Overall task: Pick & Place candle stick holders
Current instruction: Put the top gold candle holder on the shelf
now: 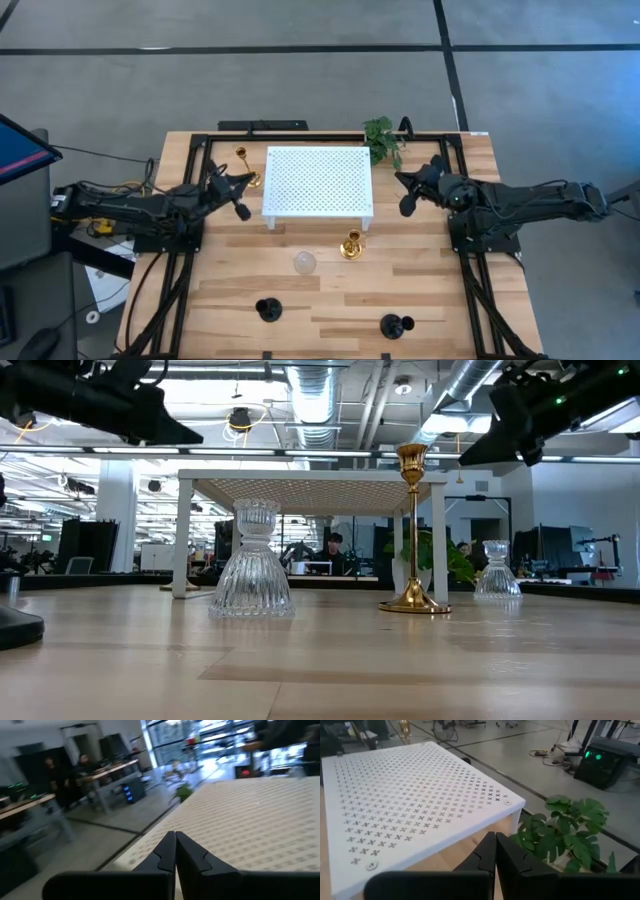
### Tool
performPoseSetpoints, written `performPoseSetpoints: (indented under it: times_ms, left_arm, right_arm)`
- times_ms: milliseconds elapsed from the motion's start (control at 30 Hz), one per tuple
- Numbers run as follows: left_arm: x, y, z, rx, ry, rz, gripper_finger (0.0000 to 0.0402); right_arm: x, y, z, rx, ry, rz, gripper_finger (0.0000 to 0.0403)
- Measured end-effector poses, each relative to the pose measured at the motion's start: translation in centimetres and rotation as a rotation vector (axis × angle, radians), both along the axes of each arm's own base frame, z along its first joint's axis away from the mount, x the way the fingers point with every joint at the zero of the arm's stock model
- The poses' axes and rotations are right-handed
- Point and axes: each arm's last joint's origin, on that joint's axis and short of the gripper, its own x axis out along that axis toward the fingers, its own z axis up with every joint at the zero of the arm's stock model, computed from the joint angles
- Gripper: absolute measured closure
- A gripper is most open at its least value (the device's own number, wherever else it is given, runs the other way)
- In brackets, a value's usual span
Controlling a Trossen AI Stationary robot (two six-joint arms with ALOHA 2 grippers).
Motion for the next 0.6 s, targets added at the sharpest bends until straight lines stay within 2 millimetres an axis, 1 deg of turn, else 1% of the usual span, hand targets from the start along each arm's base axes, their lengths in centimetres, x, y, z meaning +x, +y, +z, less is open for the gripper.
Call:
performPoseSetpoints:
  times_ms: [133,367,600]
  left_arm:
    - [-0.5,-0.2,-0.6,-0.035,0.037,0.014,0.0396]
    - [-1.4,-1.1,-0.8,-0.067,0.04,-0.04,0.0397]
    - [-2.7,-1.0,-2.0,-0.126,0.082,0.092,0.0398]
  right_arm:
    - [0.0,-0.1,0.0,-0.007,0.005,-0.002,0.0403]
    - [0.0,-0.1,0.0,-0.011,0.009,0.0,0.0403]
    - [-0.1,-0.1,-0.1,-0.015,0.027,0.002,0.0403]
